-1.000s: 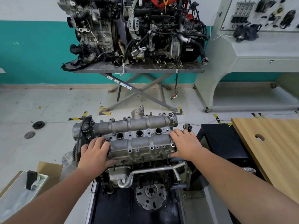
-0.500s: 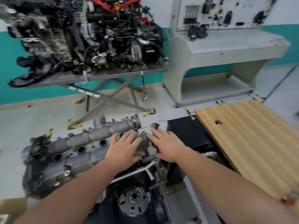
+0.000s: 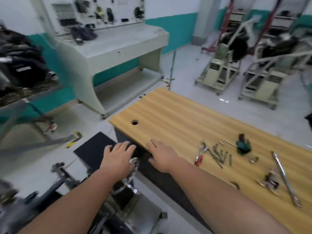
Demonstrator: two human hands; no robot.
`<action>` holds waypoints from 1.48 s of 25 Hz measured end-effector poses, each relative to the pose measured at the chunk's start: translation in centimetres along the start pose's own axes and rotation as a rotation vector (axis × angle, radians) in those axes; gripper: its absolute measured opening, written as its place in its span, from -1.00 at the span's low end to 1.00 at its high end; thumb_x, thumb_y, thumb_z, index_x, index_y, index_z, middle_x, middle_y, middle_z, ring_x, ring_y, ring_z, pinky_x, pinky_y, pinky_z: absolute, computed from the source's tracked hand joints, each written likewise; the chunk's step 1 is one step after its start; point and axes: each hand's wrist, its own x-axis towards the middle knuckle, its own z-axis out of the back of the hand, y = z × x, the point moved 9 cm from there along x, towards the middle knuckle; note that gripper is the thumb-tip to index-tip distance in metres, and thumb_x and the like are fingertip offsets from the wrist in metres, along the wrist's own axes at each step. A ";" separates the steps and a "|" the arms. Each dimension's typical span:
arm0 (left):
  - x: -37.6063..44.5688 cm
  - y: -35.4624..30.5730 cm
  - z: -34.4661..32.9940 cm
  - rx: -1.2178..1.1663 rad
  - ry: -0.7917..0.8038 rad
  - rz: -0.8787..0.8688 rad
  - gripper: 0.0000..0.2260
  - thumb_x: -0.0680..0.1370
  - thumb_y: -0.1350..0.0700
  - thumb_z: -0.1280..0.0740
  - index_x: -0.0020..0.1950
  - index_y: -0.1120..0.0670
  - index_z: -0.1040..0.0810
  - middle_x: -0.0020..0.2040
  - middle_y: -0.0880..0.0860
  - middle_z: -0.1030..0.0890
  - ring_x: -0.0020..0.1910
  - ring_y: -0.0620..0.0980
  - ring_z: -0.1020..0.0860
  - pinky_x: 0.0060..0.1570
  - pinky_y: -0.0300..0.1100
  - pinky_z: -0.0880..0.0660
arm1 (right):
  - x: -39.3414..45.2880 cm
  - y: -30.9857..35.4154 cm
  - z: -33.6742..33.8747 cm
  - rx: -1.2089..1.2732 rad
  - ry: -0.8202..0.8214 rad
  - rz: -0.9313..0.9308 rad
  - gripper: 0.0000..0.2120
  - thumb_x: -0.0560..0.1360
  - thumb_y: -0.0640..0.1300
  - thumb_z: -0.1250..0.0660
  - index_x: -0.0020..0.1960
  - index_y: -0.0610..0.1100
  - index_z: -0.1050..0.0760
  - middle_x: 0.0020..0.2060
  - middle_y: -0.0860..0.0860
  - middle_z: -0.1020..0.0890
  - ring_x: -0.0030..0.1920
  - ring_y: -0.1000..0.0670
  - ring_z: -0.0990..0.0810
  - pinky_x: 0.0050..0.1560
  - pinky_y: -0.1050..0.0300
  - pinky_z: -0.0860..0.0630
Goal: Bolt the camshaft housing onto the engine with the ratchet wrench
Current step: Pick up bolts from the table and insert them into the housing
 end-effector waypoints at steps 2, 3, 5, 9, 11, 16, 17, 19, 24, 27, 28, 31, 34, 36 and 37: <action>3.0 -4.8 -2.2 -0.010 0.097 -0.109 -0.42 0.54 -0.23 -0.27 0.50 -0.17 -0.16 0.54 -0.09 -0.21 0.50 -0.01 -0.21 0.40 0.12 -0.11 | -2.1 -6.2 -1.8 0.019 0.055 -0.136 -0.54 0.64 0.00 -0.17 0.48 -0.12 -0.26 0.50 -0.15 -0.23 0.41 -0.24 -0.31 0.28 -0.16 -0.42; 4.3 -7.3 -3.2 0.008 0.143 -0.176 -0.44 0.55 -0.22 -0.26 0.49 -0.16 -0.15 0.54 -0.08 -0.20 0.50 0.01 -0.21 0.40 0.11 -0.12 | -3.2 -9.1 -2.9 0.027 0.082 -0.207 -0.61 0.64 -0.03 -0.15 0.42 -0.14 -0.33 0.42 -0.15 -0.32 0.35 -0.23 -0.37 0.22 -0.14 -0.45; 7.1 -12.7 -5.5 0.038 0.225 -0.307 -0.48 0.58 -0.19 -0.25 0.48 -0.13 -0.18 0.52 -0.04 -0.23 0.47 0.05 -0.25 0.38 0.09 -0.20 | -5.6 -15.3 -4.7 0.074 0.100 -0.358 -0.71 0.64 -0.09 -0.12 0.31 -0.14 -0.40 0.26 -0.14 -0.43 0.26 -0.22 -0.46 0.13 -0.11 -0.48; 11.3 -22.4 -9.8 0.029 0.360 -0.463 -0.61 0.62 -0.10 -0.22 0.42 -0.07 -0.28 0.35 0.02 -0.40 0.26 0.09 -0.42 0.08 -0.02 -0.40 | -9.8 -27.7 -7.5 0.286 0.046 -0.770 -0.63 0.59 -0.17 -0.17 0.39 -0.08 -0.36 0.35 -0.12 -0.40 0.30 -0.19 -0.45 0.17 -0.10 -0.50; 13.1 -26.2 -11.8 0.012 0.393 -0.475 -0.66 0.62 -0.09 -0.21 0.38 -0.06 -0.31 0.29 0.03 -0.43 0.22 0.09 -0.45 0.01 -0.03 -0.40 | -12.3 -32.7 -9.6 0.363 0.036 -0.979 -0.44 0.57 -0.18 -0.23 0.54 -0.06 -0.18 0.52 -0.13 -0.21 0.44 -0.20 -0.32 0.31 -0.10 -0.43; 17.7 -30.1 -16.5 -0.426 0.490 -0.069 -0.54 0.54 -0.13 -0.35 0.33 0.01 -0.28 0.23 0.06 -0.43 0.13 0.14 -0.52 -0.06 -0.05 -0.41 | -14.4 -39.2 -15.6 0.440 0.073 -1.111 0.09 0.44 0.31 -0.40 0.61 0.01 0.29 0.59 -0.17 0.26 0.58 -0.30 0.13 0.52 -0.21 -0.14; 18.3 -30.2 -17.6 -0.514 0.514 0.022 -0.46 0.51 -0.13 -0.40 0.36 0.04 -0.26 0.24 0.08 -0.40 0.13 0.15 -0.53 -0.06 -0.06 -0.41 | -14.0 -39.7 -16.4 0.422 0.075 -1.088 0.16 0.39 0.41 -0.37 0.60 0.02 0.34 0.58 -0.18 0.30 0.58 -0.30 0.18 0.54 -0.22 -0.05; 19.1 -30.5 -19.4 -0.521 0.541 0.081 -0.37 0.46 -0.19 -0.45 0.36 0.06 -0.25 0.21 0.06 -0.36 0.08 0.09 -0.52 -0.08 -0.09 -0.41 | -12.6 -40.1 -17.2 0.359 0.045 -1.026 0.20 0.33 0.55 -0.26 0.58 0.05 0.41 0.57 -0.18 0.34 0.57 -0.29 0.27 0.54 -0.22 0.11; 19.9 -31.3 -20.1 -0.358 0.504 -0.017 -0.71 0.56 -0.17 -0.26 0.10 -0.01 -0.32 -0.03 -0.02 -0.43 -0.08 0.03 -0.51 -0.11 -0.06 -0.50 | -8.2 -39.9 -16.3 0.259 -0.065 -0.878 0.04 0.33 0.62 -0.09 0.56 0.19 0.34 0.58 -0.14 0.30 0.57 -0.26 0.27 0.52 -0.30 0.15; 20.5 -30.2 -20.2 -0.408 0.485 0.029 -0.81 0.59 -0.11 -0.20 0.00 -0.01 -0.33 -0.16 -0.04 -0.49 -0.18 0.02 -0.51 -0.17 -0.08 -0.46 | -6.0 -39.6 -15.9 0.215 -0.065 -0.841 -0.15 0.41 0.58 0.07 0.56 0.26 0.24 0.60 -0.07 0.22 0.58 -0.24 0.22 0.49 -0.33 0.16; 20.7 -29.7 -20.1 -0.409 0.473 0.038 -0.81 0.59 -0.11 -0.19 -0.02 -0.01 -0.32 -0.20 -0.05 -0.47 -0.22 0.01 -0.49 -0.20 -0.10 -0.42 | -5.4 -39.4 -15.9 0.200 -0.067 -0.828 -0.23 0.47 0.54 0.12 0.57 0.25 0.17 0.61 -0.04 0.17 0.59 -0.22 0.20 0.48 -0.33 0.16; 21.4 -28.4 -20.1 -0.405 0.434 0.077 -0.81 0.61 -0.11 -0.17 -0.03 0.01 -0.33 -0.19 -0.03 -0.51 -0.24 -0.01 -0.51 -0.22 -0.09 -0.43 | -4.5 -38.8 -15.3 0.178 -0.170 -0.755 -0.49 0.64 0.28 0.08 0.53 0.16 -0.18 0.59 0.01 -0.12 0.58 -0.18 0.02 0.52 -0.21 0.03; 21.8 -27.9 -20.2 -0.434 0.430 0.095 -0.77 0.62 -0.14 -0.18 0.00 0.02 -0.36 -0.10 0.02 -0.54 -0.13 0.06 -0.56 -0.10 -0.04 -0.52 | -4.7 -38.5 -14.4 0.194 -0.299 -0.693 -0.69 0.66 0.01 -0.14 0.36 0.03 -0.47 0.42 0.03 -0.41 0.45 -0.17 -0.26 0.39 -0.11 -0.25; 21.7 -27.6 -20.3 -0.452 0.443 0.098 -0.74 0.61 -0.18 -0.19 0.00 0.01 -0.38 -0.08 0.01 -0.50 -0.12 0.04 -0.55 -0.11 -0.04 -0.51 | -4.7 -38.5 -14.3 0.212 -0.312 -0.690 -0.75 0.62 -0.12 -0.23 0.27 -0.02 -0.53 0.33 0.00 -0.47 0.35 -0.16 -0.34 0.28 -0.10 -0.35; 21.6 -27.5 -20.3 -0.456 0.448 0.104 -0.72 0.61 -0.20 -0.19 0.01 0.01 -0.38 -0.08 -0.01 -0.48 -0.14 0.01 -0.53 -0.13 -0.05 -0.49 | -4.5 -38.5 -14.4 0.209 -0.298 -0.695 -0.75 0.60 -0.15 -0.25 0.25 -0.03 -0.53 0.30 -0.01 -0.47 0.31 -0.16 -0.36 0.24 -0.09 -0.37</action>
